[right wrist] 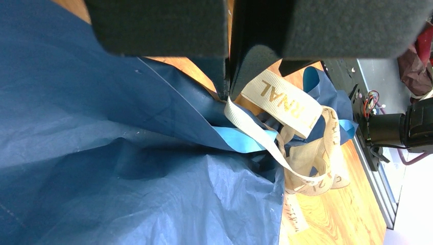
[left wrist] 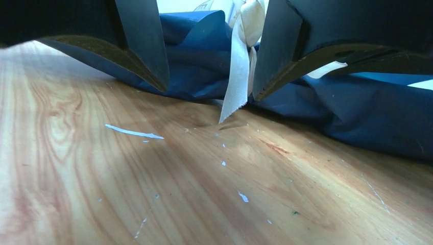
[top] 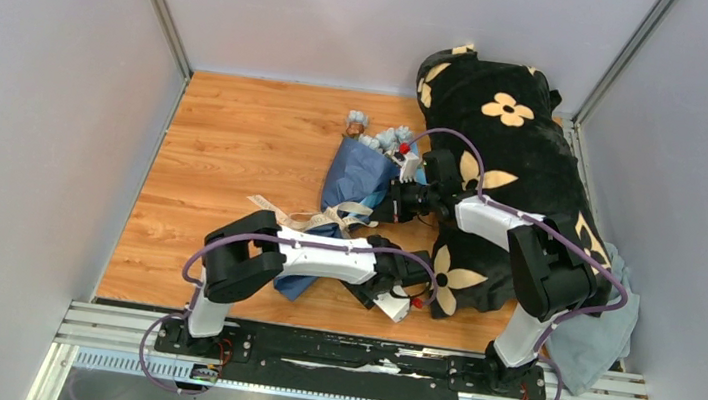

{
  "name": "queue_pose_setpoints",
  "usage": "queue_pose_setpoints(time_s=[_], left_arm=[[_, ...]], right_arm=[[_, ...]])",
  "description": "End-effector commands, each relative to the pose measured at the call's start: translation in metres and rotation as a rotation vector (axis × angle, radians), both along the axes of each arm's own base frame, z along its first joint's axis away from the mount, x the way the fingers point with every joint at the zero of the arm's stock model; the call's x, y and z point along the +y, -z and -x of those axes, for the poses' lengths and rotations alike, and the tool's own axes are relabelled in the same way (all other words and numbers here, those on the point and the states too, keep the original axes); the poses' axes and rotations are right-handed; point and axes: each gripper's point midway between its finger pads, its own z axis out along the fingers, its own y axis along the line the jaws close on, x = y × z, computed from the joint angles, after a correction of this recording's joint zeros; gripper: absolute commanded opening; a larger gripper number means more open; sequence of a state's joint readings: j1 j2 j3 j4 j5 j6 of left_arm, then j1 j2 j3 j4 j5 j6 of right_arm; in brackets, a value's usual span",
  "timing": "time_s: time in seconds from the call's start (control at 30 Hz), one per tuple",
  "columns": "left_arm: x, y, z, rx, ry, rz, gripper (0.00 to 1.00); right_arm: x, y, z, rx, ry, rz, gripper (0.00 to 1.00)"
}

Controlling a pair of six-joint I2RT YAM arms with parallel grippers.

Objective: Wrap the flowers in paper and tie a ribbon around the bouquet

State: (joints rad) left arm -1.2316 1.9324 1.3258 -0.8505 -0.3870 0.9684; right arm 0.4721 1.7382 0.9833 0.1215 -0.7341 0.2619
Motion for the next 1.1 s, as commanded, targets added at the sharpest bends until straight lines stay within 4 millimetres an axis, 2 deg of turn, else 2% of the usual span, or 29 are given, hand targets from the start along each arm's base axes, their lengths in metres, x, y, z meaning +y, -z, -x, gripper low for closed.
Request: queue_pose_setpoints(time_s=[0.0, 0.13, 0.37, 0.5, 0.57, 0.77, 0.97, 1.07], left_arm=[[-0.002, -0.014, -0.013, -0.152, 0.008, -0.068, 0.68], [-0.004, -0.005, -0.020, -0.216, 0.011, -0.127, 0.70], [0.018, 0.010, -0.022, -0.227, 0.094, -0.261, 0.70], [0.005, 0.010, -0.037, -0.293, 0.114, -0.224, 0.71], [0.005, 0.011, -0.041, -0.317, 0.126, -0.231, 0.71], [0.026, 0.019, -0.046, -0.333, 0.128, -0.293, 0.67], [0.039, 0.015, -0.064, -0.381, 0.107, -0.318, 0.64], [0.042, 0.014, -0.063, -0.366, 0.101, -0.319, 0.62]], right_arm=[[0.006, -0.004, 0.007, -0.014, -0.034, -0.016, 0.00], [0.006, -0.004, 0.008, -0.015, -0.038, -0.023, 0.00], [0.008, -0.006, 0.009, -0.009, -0.050, -0.030, 0.00], [0.008, -0.007, 0.009, -0.011, -0.053, -0.028, 0.00], [0.007, -0.008, 0.010, -0.012, -0.054, -0.028, 0.00], [0.007, -0.011, 0.010, -0.020, -0.058, -0.030, 0.00], [0.008, -0.014, 0.010, -0.027, -0.062, -0.034, 0.00], [0.008, -0.015, 0.010, -0.029, -0.063, -0.033, 0.00]])
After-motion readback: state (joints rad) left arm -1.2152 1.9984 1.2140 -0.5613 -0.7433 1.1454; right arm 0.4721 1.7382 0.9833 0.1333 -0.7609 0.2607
